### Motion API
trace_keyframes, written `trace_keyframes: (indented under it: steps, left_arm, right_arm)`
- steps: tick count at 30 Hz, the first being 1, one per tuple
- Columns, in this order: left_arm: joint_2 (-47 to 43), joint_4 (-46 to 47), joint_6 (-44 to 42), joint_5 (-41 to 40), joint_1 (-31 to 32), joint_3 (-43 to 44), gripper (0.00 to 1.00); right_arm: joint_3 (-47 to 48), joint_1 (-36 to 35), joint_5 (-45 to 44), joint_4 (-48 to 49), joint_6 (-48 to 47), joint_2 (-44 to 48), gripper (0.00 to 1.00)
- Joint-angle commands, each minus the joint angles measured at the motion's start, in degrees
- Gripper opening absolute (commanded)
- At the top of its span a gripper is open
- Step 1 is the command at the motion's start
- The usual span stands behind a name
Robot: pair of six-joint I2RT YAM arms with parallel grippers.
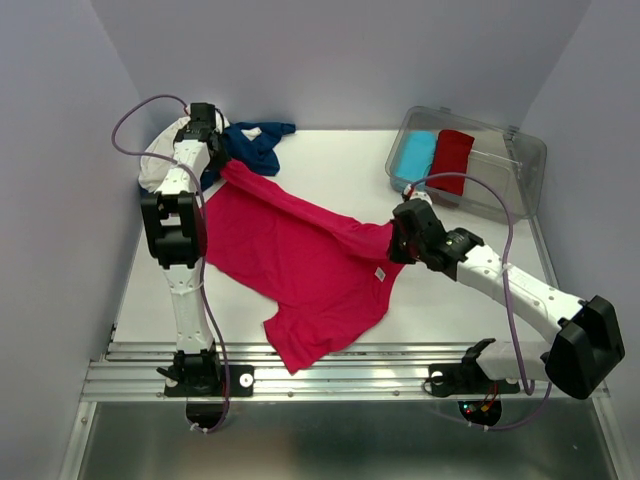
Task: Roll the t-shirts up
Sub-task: Fold the T-shirt at the center of the board.
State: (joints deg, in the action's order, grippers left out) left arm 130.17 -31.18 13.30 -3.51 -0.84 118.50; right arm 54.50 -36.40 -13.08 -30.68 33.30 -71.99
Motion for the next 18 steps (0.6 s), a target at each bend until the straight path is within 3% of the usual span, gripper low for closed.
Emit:
trace_keyframes:
  steps: [1, 5, 18]
  left_arm:
    - [-6.8, -0.2, -0.8, -1.3, -0.4, -4.3, 0.00]
    - [-8.8, 0.8, -0.5, -2.0, -0.5, -9.6, 0.00]
    - [-10.6, -1.2, 0.2, -4.5, -1.0, -15.0, 0.00]
  right_arm:
    - [-1.1, -1.4, -0.3, -0.3, 1.1, 1.6, 0.01]
    - [-2.5, -2.7, 0.7, 0.2, 1.5, 1.5, 0.01]
    - [-6.4, -6.0, 2.2, 0.5, 3.4, 1.2, 0.01]
